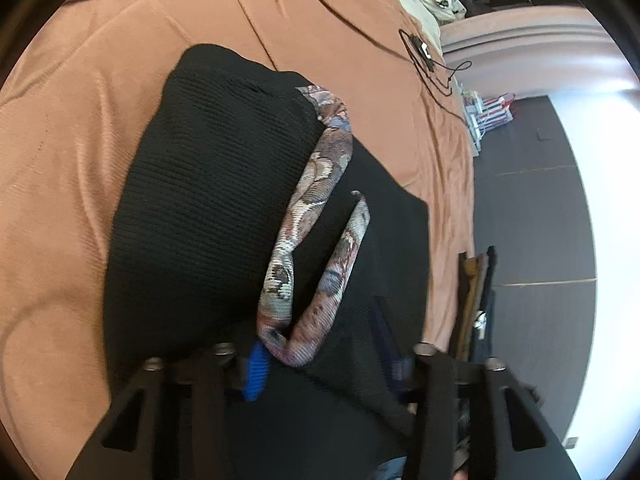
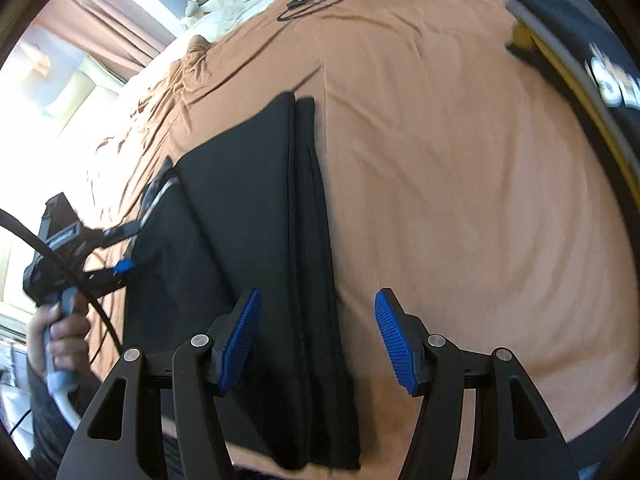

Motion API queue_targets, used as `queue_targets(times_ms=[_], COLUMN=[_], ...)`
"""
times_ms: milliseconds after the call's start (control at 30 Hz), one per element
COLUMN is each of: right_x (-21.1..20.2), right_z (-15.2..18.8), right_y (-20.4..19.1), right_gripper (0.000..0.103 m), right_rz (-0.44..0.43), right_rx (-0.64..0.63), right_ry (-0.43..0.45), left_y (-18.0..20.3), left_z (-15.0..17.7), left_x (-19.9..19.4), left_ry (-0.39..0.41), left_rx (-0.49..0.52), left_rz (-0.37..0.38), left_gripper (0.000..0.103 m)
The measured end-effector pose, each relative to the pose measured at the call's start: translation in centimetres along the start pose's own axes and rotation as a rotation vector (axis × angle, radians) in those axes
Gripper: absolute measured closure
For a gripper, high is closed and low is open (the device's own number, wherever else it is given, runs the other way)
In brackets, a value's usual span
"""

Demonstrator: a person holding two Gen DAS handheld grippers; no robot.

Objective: Fold small clothes

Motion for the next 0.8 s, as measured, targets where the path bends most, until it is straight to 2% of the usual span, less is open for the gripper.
queue_targets(times_ms=[33, 133, 500, 567, 633, 700, 800], right_x=[-0.4, -1.8, -4.6, -4.7, -4.6, -4.4, -4.2], right_z=[0.5, 1.5, 5.6, 6.0, 6.2, 6.4, 6.3], right_y=[0.3, 1.1, 4.0, 4.5, 5.0, 5.5, 5.8], right_gripper=[0.045, 0.049, 0.050, 0.050, 0.050, 0.050, 0.051], right_rz=[-0.016, -0.057, -0.154, -0.174, -0.179, -0.195, -0.204], right_rx=[0.014, 0.056, 0.173, 0.199, 0.217, 0.237, 0.239], right_ry=[-0.002, 0.004, -0.020, -0.026, -0.021, -0.026, -0.027], left_y=[0.2, 1.3, 9.6, 11.0, 11.8, 12.3, 11.8], left_z=[-0.2, -0.8, -3.1, -3.2, -3.3, -3.4, -3.1], left_x=[0.0, 0.4, 3.9, 4.5, 4.7, 4.3, 4.0], left_ry=[0.004, 0.008, -0.017, -0.011, 0.007, 0.035, 0.028], left_rx=[-0.007, 0.008, 0.147, 0.204, 0.220, 0.235, 0.245], left_rz=[0.010, 0.019, 0.054, 0.030, 0.042, 0.050, 0.041], left_gripper=[0.081, 0.092, 0.093, 0.082, 0.048, 0.042, 0.042])
Point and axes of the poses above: each gripper's, at about its wrist camera, not at the fingertips, and x roughly the way its jaws point, y to its right, z to its underside, the point moved 5 cm from there along x, roughly the way its jaws point, and after that the axes turned 8 degrees about y, right-handed, at the moved point
